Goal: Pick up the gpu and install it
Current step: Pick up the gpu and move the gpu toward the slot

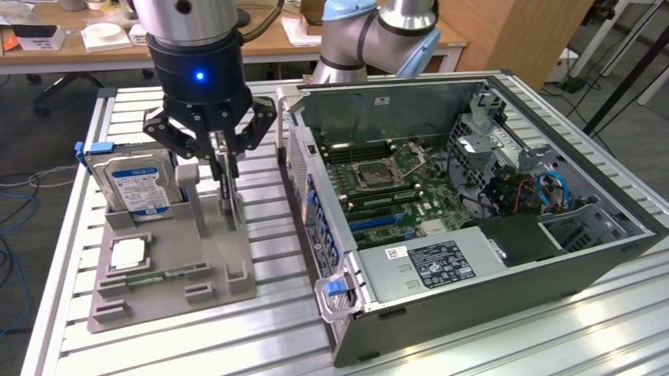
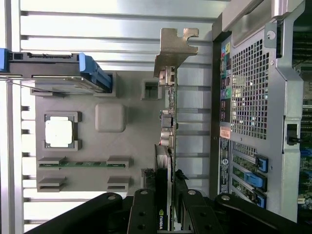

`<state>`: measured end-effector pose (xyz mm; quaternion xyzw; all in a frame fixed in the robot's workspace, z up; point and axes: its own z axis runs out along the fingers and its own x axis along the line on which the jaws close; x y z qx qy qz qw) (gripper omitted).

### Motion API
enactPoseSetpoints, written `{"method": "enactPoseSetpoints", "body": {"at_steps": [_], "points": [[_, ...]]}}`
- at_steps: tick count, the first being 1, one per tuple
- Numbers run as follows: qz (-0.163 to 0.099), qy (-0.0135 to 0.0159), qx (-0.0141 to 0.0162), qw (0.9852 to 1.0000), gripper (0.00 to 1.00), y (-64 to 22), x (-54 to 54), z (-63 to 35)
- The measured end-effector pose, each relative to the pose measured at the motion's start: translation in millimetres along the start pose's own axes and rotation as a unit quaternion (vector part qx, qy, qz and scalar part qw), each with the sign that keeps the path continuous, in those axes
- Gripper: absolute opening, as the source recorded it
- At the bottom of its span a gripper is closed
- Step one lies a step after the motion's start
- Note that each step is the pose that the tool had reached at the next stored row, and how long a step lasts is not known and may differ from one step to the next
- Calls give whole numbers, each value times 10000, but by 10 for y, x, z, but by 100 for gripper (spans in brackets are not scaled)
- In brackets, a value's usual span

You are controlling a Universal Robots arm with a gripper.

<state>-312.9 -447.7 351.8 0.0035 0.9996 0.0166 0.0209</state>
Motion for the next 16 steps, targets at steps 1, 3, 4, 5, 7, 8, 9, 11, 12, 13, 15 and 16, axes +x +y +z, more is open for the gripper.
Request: {"method": "enactPoseSetpoints", "body": {"at_steps": [1, 3, 4, 5, 7, 8, 9, 11, 12, 13, 15, 16], "points": [[0, 0, 0, 10000, 26, 0, -9, 0], [0, 0, 0, 10000, 26, 0, -26, 1], [0, 0, 0, 10000, 26, 0, -35, 1], [0, 0, 0, 10000, 26, 0, -43, 2], [0, 0, 0, 10000, 26, 1, -61, 2], [0, 0, 0, 10000, 26, 1, -69, 2], [0, 1, 0, 10000, 26, 1, -77, 3], [0, 0, 0, 10000, 26, 1, -94, 4], [0, 0, 0, 10000, 26, 1, -103, 4], [0, 1, 0, 10000, 26, 1, -112, 4], [0, 0, 0, 10000, 26, 1, -128, 5], [0, 0, 0, 10000, 26, 1, -136, 5]]}}
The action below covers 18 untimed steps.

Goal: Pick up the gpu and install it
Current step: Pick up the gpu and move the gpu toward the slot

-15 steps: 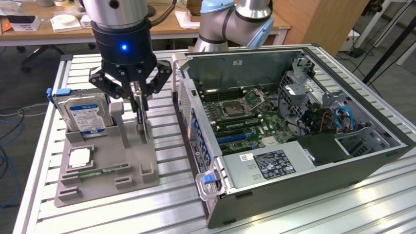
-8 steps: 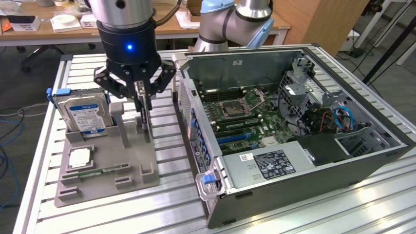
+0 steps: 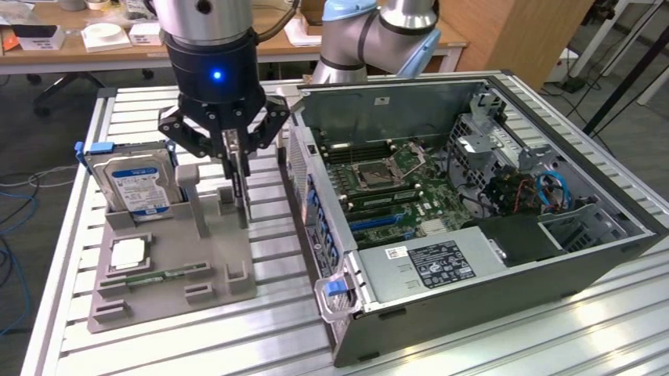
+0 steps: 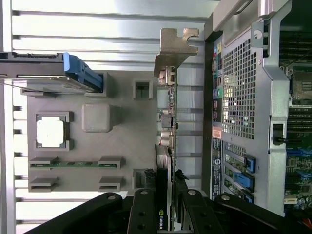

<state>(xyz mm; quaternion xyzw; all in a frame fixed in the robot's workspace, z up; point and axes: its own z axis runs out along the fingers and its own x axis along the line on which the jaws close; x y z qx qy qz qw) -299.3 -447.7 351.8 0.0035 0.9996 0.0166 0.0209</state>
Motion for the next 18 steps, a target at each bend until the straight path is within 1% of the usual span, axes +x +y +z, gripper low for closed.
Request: {"method": "enactPoseSetpoints", "body": {"at_steps": [18], "points": [[1, 0, 0, 10000, 26, 1, -122, 5]]}}
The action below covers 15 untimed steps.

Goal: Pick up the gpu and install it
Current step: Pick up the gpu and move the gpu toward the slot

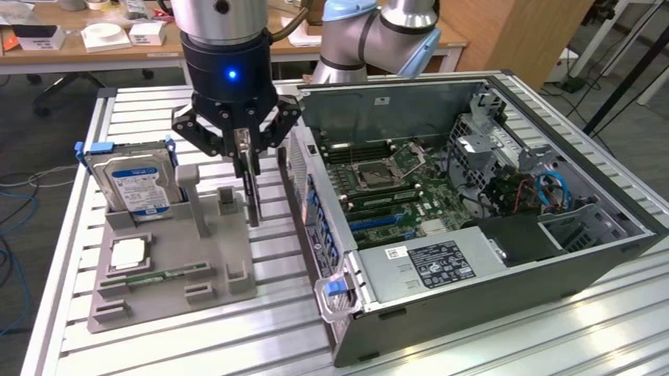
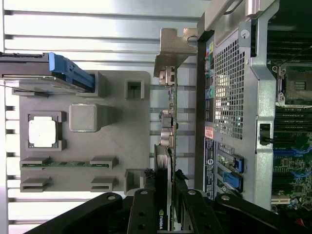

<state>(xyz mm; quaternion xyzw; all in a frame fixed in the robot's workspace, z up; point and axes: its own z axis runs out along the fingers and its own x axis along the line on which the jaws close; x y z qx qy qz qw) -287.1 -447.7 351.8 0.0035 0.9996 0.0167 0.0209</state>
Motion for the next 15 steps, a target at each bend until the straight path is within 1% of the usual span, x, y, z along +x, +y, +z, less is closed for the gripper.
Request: {"method": "enactPoseSetpoints", "body": {"at_steps": [15], "points": [[0, 0, 0, 10000, 26, 0, -45, 2]]}}
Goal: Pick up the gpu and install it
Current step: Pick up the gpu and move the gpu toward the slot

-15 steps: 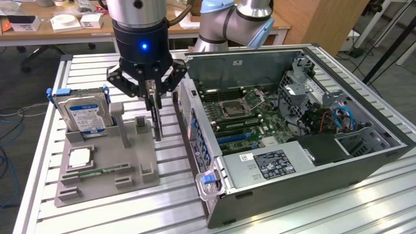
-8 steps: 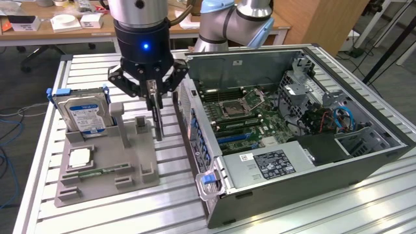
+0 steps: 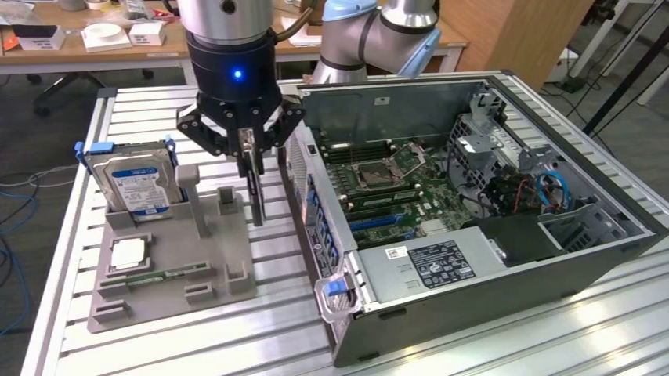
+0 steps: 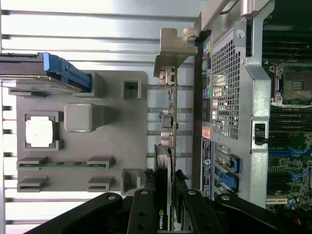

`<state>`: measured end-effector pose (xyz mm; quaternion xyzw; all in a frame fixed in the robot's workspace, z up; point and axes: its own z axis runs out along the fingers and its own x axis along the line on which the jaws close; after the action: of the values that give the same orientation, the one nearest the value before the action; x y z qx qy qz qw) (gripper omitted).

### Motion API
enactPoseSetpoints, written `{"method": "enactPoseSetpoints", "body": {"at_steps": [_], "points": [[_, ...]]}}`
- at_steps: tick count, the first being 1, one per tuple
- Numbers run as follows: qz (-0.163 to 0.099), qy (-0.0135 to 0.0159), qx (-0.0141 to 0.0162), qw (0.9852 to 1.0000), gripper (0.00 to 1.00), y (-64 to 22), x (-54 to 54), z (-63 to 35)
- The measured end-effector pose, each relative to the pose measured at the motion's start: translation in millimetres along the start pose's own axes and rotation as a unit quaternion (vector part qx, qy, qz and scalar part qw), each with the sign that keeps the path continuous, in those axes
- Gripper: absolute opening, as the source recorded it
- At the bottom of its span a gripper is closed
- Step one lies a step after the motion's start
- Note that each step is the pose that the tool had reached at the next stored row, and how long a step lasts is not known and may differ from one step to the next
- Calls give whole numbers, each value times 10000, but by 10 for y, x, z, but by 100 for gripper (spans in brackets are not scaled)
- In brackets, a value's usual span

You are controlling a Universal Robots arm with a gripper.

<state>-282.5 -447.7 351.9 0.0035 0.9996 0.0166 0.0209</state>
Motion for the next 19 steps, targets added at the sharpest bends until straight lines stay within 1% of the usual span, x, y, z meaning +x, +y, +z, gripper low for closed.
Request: {"method": "enactPoseSetpoints", "body": {"at_steps": [13, 19], "points": [[0, 0, 0, 10000, 26, 0, -30, 1], [0, 1, 0, 10000, 26, 0, -67, 3]]}}
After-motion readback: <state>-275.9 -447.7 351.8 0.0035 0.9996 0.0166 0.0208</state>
